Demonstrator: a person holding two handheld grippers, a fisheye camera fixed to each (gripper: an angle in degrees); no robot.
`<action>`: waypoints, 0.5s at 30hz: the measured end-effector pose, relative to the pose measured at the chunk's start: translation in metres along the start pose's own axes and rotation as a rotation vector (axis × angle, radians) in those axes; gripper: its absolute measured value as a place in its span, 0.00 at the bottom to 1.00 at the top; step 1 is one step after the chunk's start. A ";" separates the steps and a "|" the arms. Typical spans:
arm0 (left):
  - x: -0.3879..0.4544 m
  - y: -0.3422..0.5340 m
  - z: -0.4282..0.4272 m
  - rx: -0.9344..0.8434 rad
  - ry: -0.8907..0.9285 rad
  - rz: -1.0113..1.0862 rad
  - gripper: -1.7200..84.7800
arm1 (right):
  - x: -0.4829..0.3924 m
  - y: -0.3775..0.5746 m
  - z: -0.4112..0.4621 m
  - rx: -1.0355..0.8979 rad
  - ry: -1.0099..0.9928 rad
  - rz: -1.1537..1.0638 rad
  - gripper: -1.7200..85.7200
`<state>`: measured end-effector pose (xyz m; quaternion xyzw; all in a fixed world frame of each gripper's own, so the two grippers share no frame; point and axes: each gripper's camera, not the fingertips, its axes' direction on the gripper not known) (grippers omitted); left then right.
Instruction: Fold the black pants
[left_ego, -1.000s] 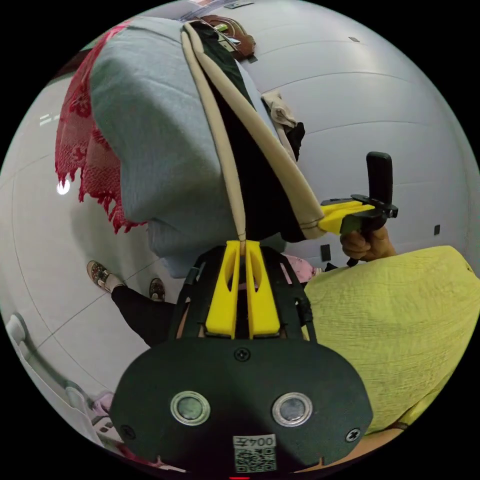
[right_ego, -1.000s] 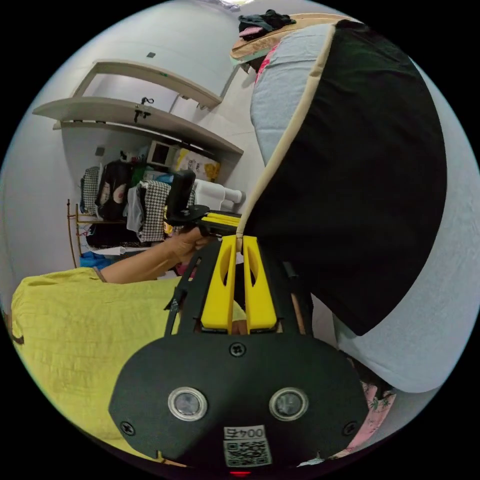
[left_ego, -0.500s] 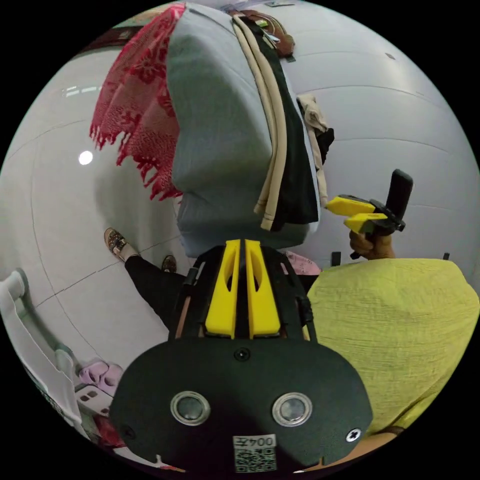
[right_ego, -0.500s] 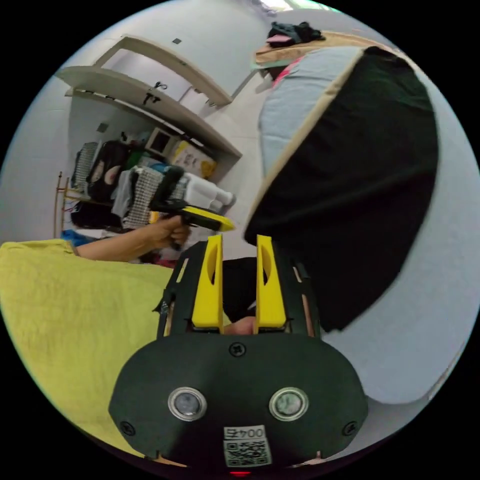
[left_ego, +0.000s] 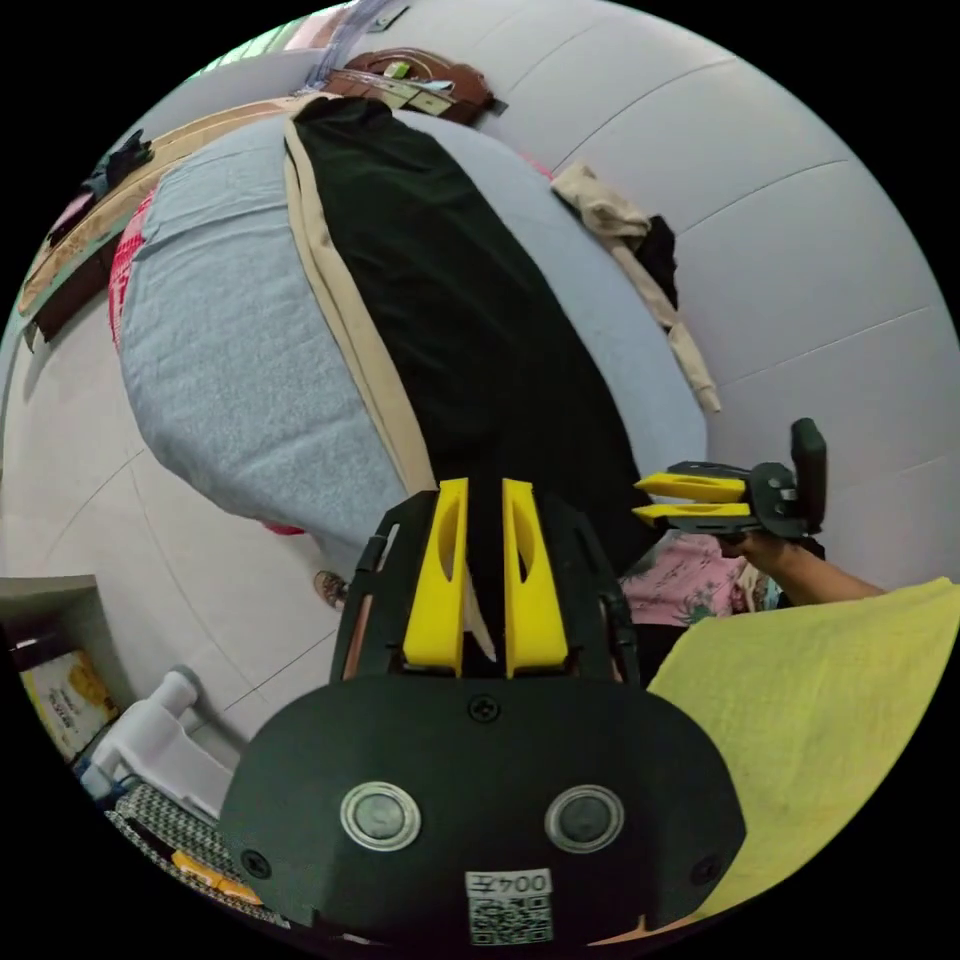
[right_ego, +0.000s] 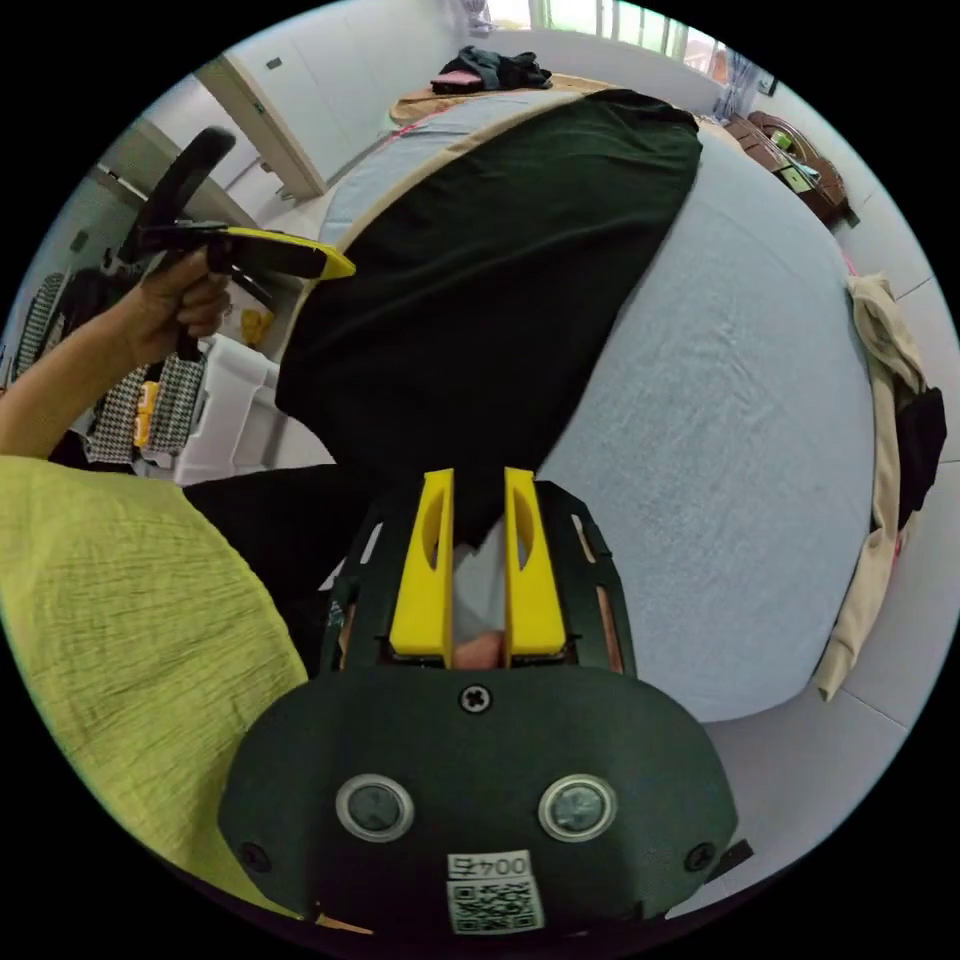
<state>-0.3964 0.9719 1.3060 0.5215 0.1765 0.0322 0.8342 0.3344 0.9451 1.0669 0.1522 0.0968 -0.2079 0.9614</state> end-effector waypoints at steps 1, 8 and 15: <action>0.000 -0.004 0.004 -0.016 -0.012 -0.002 0.06 | 0.004 0.006 0.002 -0.006 0.022 0.006 0.13; -0.007 -0.043 0.023 -0.005 0.022 -0.052 0.03 | 0.061 0.041 -0.005 0.068 -0.164 0.201 0.13; -0.002 -0.096 0.036 -0.031 0.010 -0.052 0.02 | 0.068 0.036 0.020 0.056 -0.227 0.260 0.09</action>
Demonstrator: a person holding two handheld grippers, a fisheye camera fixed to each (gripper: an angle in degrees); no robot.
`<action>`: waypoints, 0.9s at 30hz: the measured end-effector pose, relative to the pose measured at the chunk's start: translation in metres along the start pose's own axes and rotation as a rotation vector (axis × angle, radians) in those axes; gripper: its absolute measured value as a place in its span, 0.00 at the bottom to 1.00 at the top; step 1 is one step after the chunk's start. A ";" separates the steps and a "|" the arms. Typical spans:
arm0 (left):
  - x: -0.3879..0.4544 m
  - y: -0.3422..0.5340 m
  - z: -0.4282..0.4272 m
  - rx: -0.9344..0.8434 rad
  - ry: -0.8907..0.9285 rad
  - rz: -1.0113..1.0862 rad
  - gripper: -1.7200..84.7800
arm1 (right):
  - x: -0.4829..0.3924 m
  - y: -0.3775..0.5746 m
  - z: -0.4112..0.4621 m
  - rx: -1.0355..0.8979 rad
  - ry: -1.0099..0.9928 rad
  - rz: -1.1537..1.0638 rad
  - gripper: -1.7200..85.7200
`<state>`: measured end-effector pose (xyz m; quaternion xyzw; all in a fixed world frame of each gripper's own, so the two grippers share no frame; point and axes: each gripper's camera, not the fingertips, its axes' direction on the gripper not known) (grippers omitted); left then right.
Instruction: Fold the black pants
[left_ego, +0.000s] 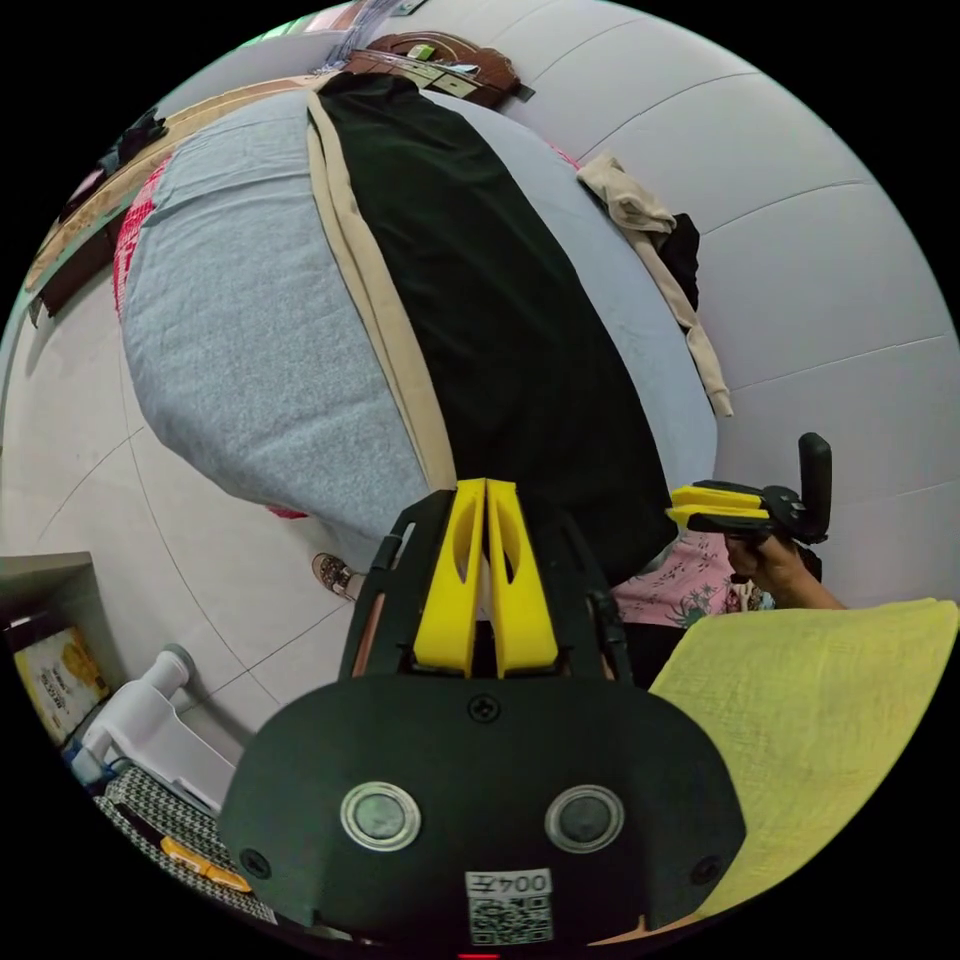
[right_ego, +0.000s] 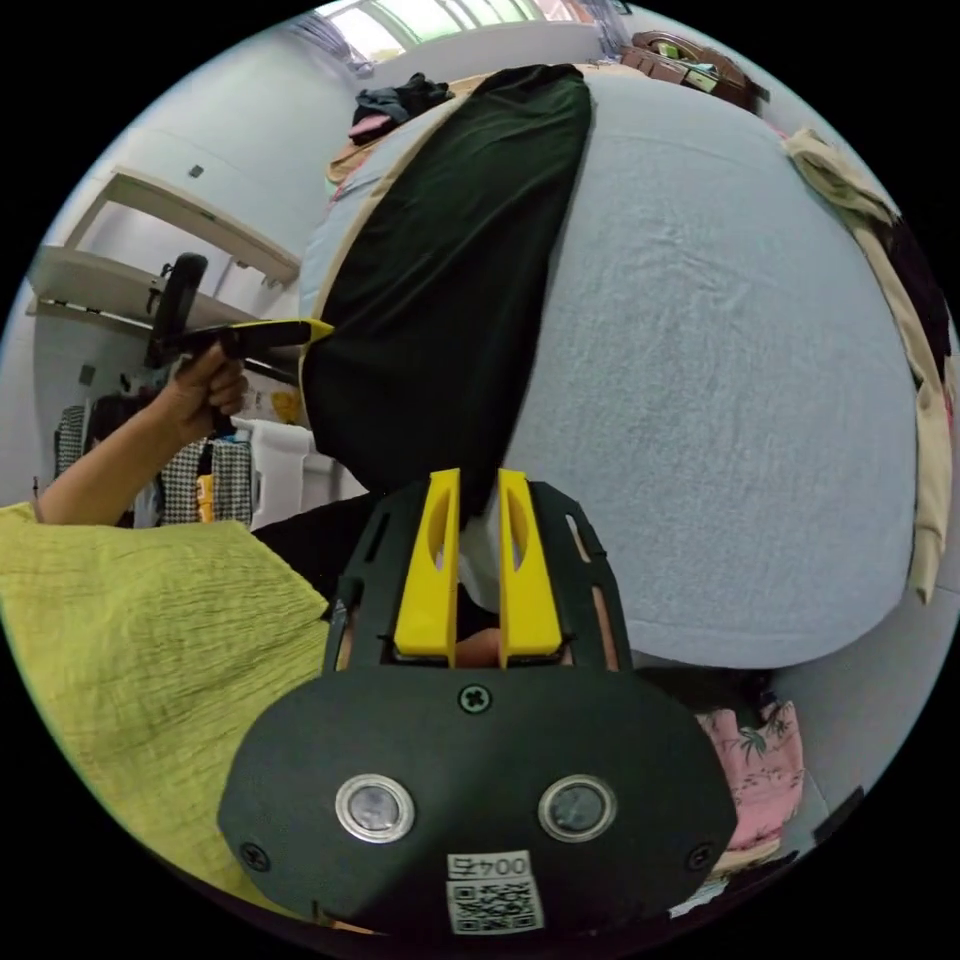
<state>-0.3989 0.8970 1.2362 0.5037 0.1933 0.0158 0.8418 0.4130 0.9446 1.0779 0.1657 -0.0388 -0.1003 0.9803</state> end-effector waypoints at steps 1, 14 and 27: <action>0.000 -0.004 0.001 -0.002 -0.001 -0.002 0.02 | 0.001 -0.003 -0.003 0.008 0.018 0.012 0.08; 0.019 -0.113 0.014 -0.072 -0.070 0.103 0.02 | 0.020 -0.172 0.029 -0.144 0.036 -0.082 0.01; -0.068 -0.370 -0.093 0.141 -0.063 0.126 0.03 | 0.040 -0.240 0.117 -0.346 0.065 -0.032 0.01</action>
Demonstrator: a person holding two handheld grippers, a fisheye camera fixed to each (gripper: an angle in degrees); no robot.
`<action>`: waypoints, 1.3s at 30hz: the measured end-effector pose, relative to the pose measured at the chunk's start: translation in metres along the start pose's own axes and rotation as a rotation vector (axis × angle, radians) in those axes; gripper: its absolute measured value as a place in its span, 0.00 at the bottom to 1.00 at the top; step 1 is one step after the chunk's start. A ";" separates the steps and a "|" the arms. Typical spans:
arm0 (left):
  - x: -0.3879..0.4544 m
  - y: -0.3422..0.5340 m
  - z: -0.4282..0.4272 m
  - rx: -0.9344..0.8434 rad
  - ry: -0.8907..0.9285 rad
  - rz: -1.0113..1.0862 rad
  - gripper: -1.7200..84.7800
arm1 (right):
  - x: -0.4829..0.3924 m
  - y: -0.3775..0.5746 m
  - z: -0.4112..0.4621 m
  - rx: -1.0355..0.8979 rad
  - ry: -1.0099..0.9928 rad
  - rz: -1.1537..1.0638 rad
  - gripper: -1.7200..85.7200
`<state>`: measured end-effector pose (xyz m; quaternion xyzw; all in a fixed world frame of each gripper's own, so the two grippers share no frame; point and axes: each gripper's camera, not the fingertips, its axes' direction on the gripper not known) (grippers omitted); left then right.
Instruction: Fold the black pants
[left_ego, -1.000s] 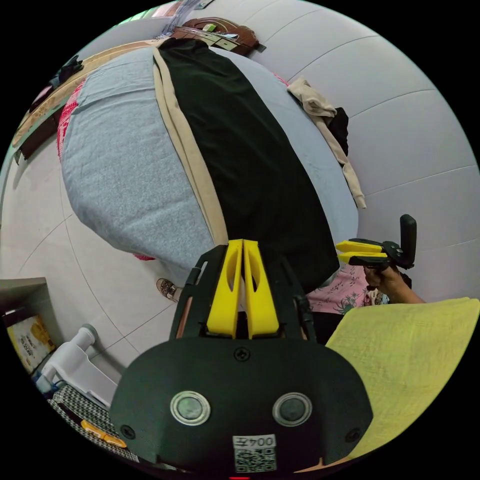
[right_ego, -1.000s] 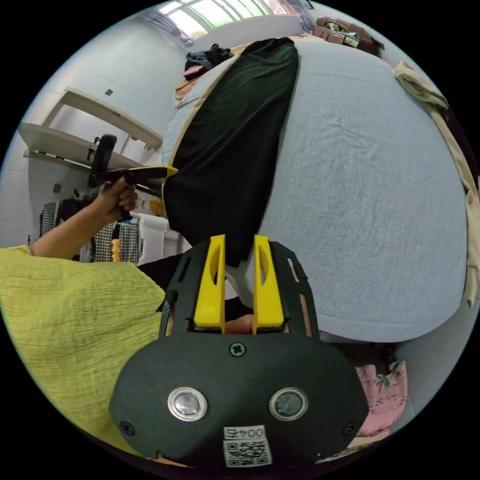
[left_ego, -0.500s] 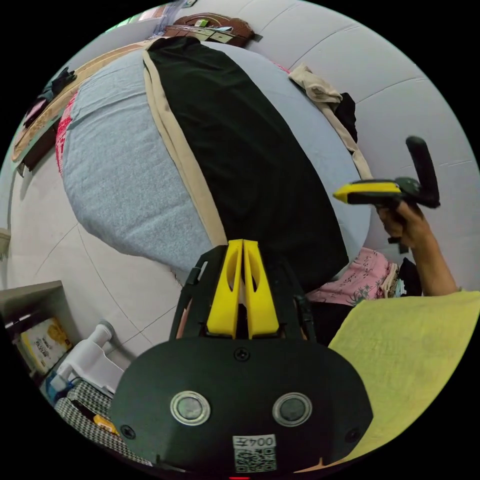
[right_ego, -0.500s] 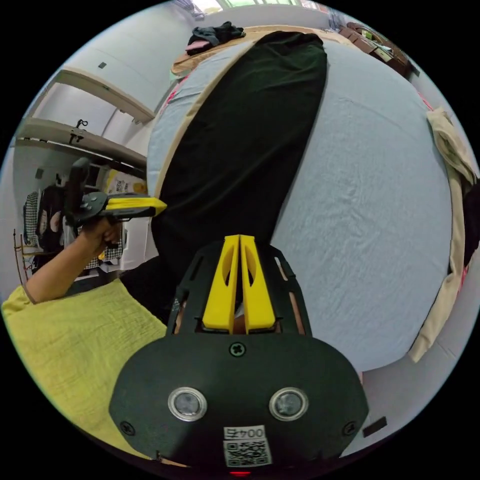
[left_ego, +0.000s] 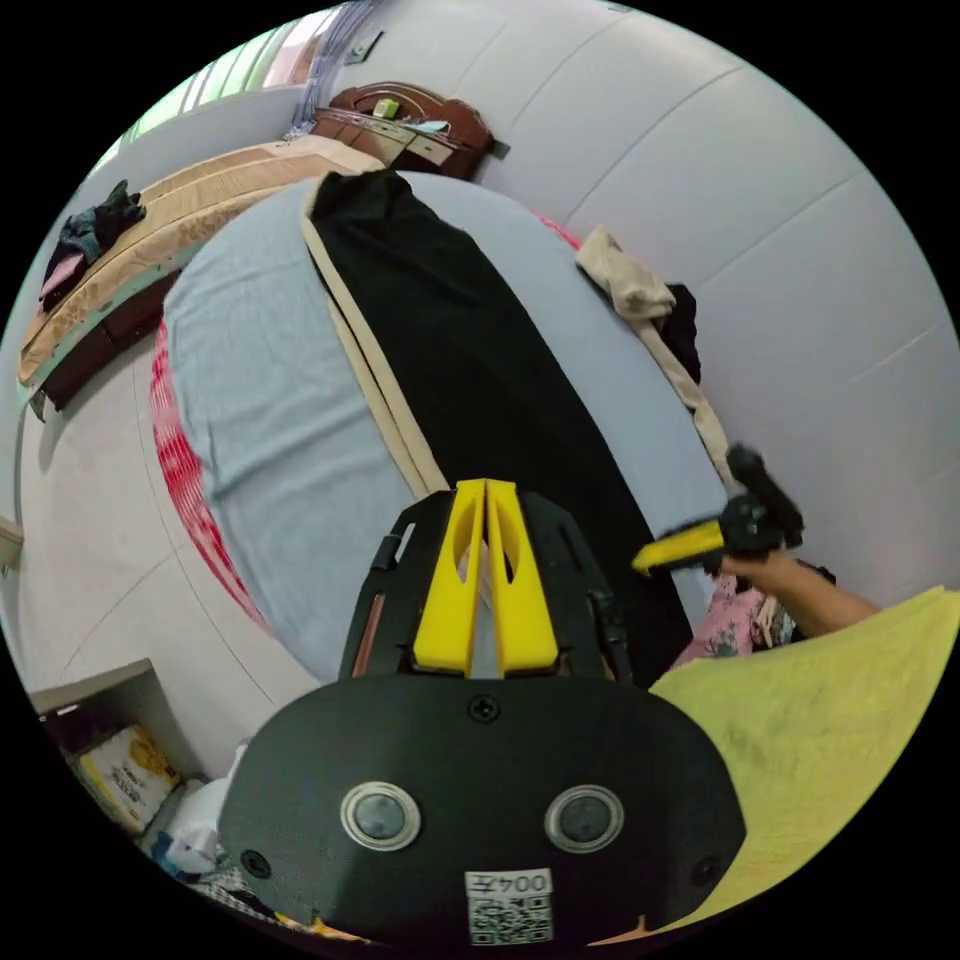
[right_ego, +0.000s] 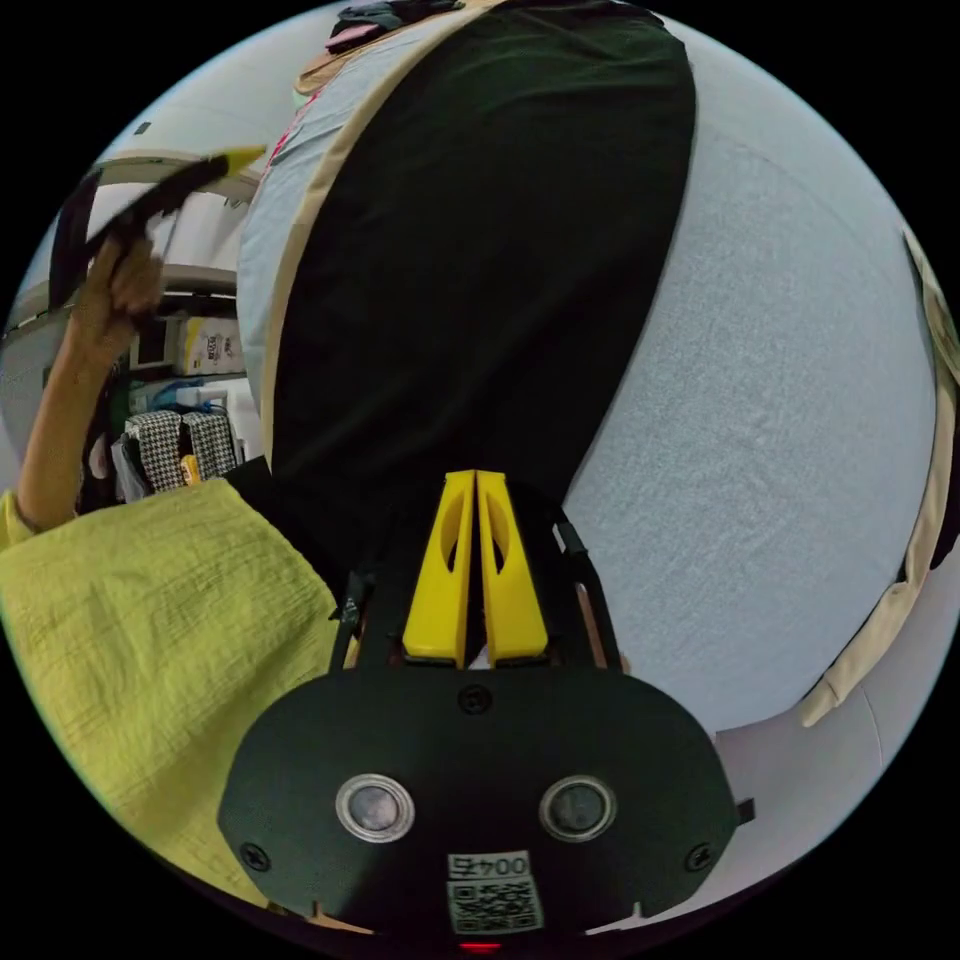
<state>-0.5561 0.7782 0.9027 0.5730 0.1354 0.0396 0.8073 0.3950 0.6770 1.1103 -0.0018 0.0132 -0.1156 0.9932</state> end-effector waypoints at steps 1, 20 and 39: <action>-0.012 -0.020 -0.003 0.015 0.000 -0.002 0.03 | 0.003 -0.004 0.003 -0.007 -0.005 0.008 0.01; -0.294 -0.573 0.070 0.074 0.118 -0.217 0.16 | 0.048 -0.025 0.052 0.101 -0.095 0.336 0.01; -0.258 -0.704 0.147 0.232 -0.185 0.098 0.07 | 0.073 -0.057 0.083 0.086 -0.033 0.368 0.01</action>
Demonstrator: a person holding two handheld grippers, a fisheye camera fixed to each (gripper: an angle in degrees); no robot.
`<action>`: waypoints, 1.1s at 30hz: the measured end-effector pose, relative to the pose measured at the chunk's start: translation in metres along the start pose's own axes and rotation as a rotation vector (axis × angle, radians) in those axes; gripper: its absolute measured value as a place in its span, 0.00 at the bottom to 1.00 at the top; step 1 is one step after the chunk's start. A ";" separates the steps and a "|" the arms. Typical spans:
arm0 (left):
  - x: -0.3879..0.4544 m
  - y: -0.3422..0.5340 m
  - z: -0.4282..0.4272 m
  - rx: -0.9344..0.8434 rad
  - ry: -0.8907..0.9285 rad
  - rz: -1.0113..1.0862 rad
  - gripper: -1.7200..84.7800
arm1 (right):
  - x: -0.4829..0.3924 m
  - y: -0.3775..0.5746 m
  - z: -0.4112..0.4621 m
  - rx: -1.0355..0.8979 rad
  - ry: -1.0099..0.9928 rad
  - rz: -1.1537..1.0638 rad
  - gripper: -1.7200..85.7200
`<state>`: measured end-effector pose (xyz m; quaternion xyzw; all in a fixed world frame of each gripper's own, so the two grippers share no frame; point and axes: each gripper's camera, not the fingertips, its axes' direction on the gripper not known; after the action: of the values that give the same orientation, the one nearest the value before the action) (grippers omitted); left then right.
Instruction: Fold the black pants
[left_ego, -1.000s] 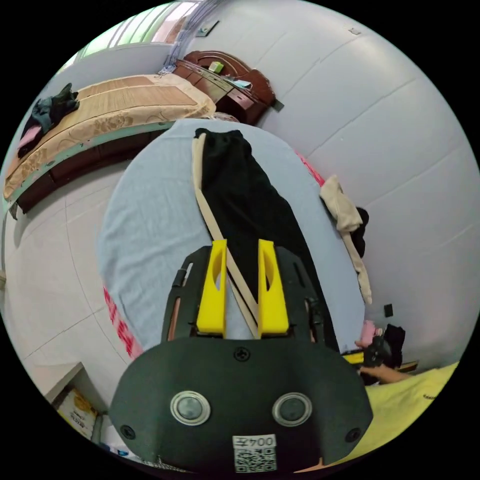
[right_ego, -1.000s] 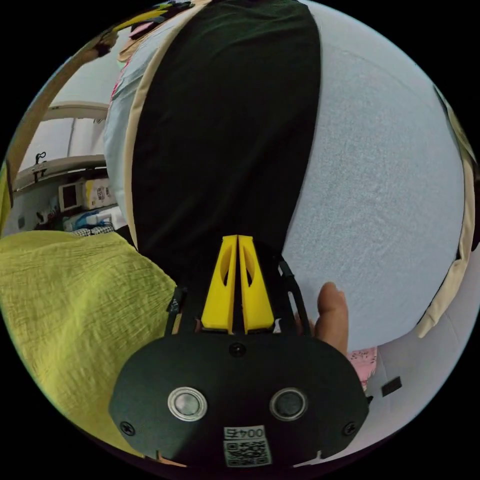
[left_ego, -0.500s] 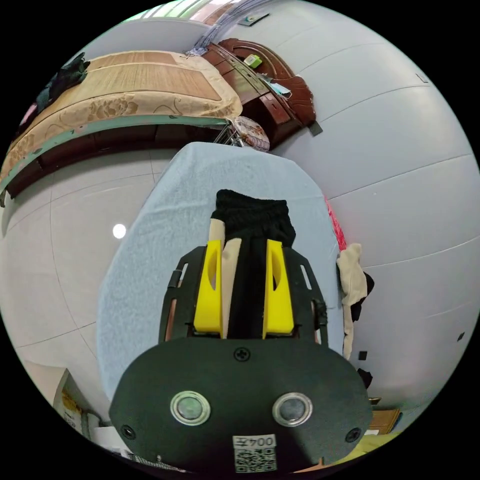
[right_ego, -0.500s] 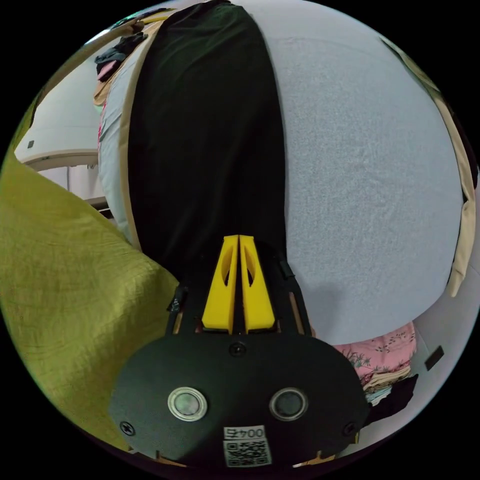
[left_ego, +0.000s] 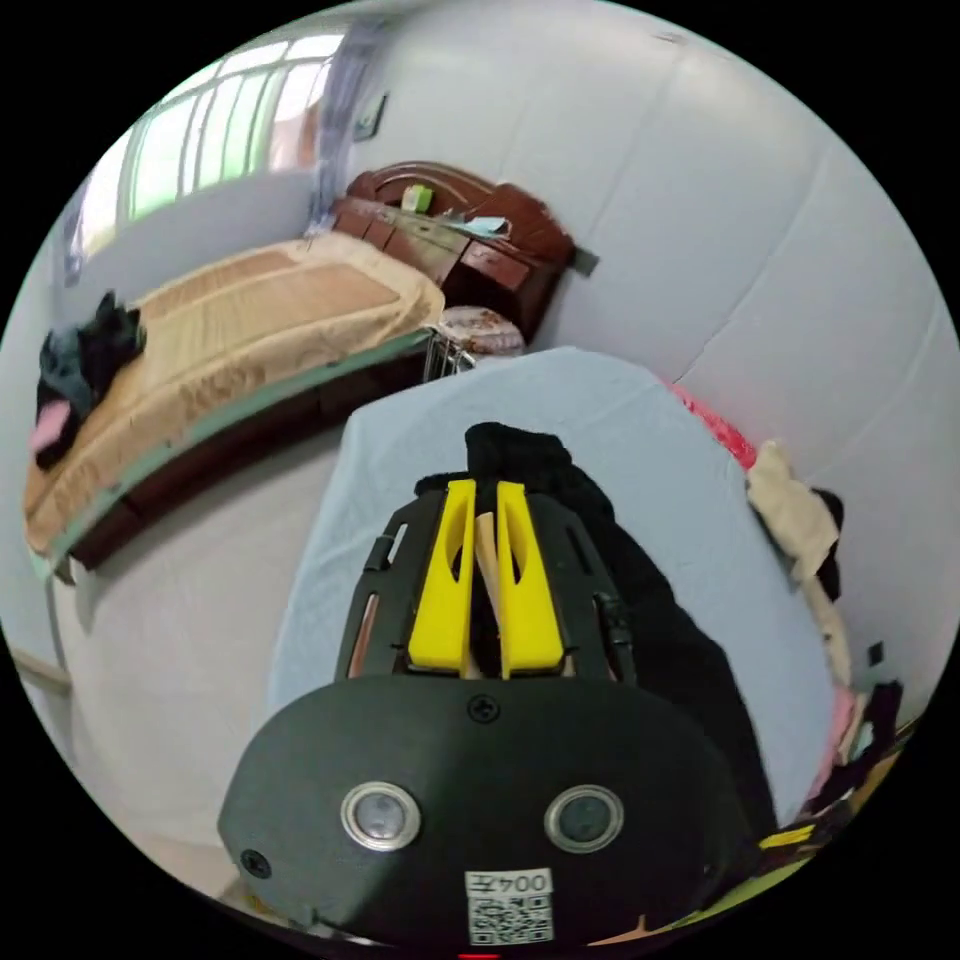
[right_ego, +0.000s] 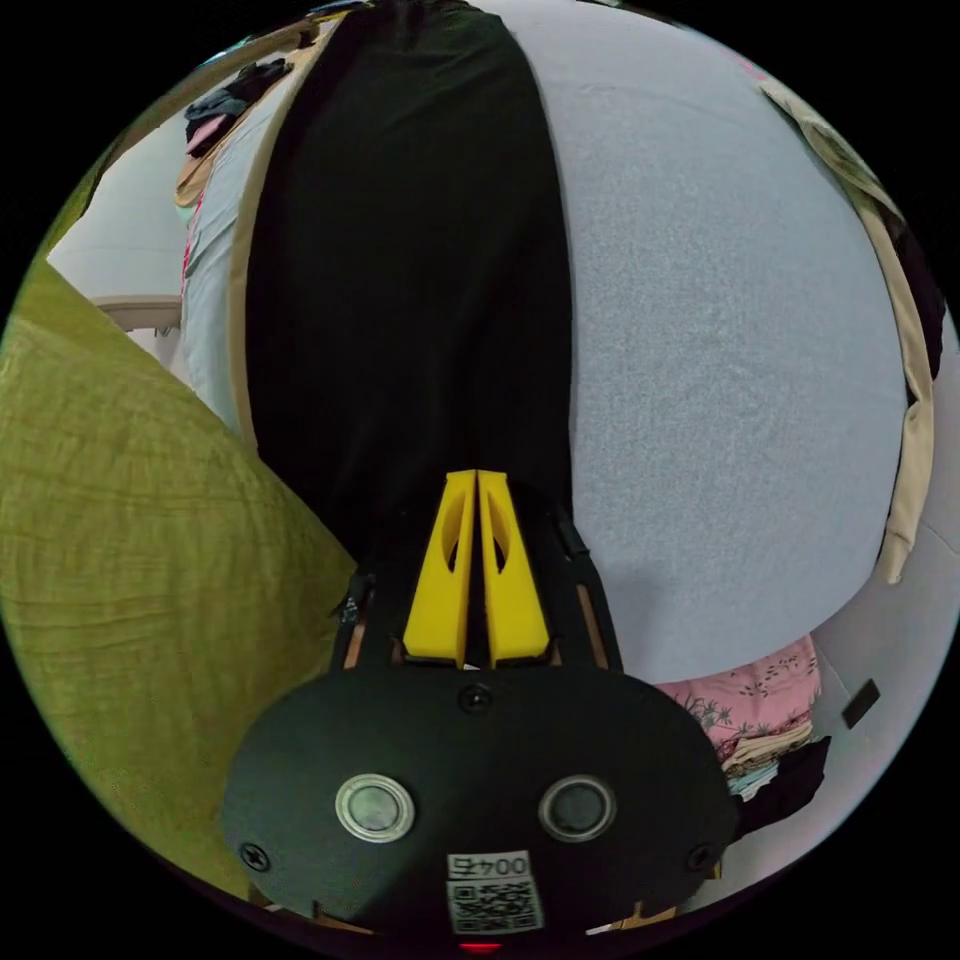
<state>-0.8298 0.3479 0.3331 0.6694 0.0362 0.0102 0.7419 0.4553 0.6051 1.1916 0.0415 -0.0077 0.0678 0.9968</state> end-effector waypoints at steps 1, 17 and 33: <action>0.002 -0.001 0.006 -0.019 -0.021 0.019 0.07 | 0.001 -0.001 0.002 0.006 0.005 0.005 0.01; 0.007 0.082 -0.034 0.016 0.179 -0.137 0.07 | 0.040 -0.027 0.018 0.061 -0.030 0.025 0.01; 0.262 0.194 0.039 -0.258 0.166 0.211 0.18 | 0.084 -0.067 0.027 0.063 -0.063 0.120 0.01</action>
<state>-0.5599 0.3459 0.5190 0.5655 0.0253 0.1476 0.8111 0.5475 0.5476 1.2145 0.0744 -0.0395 0.1265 0.9884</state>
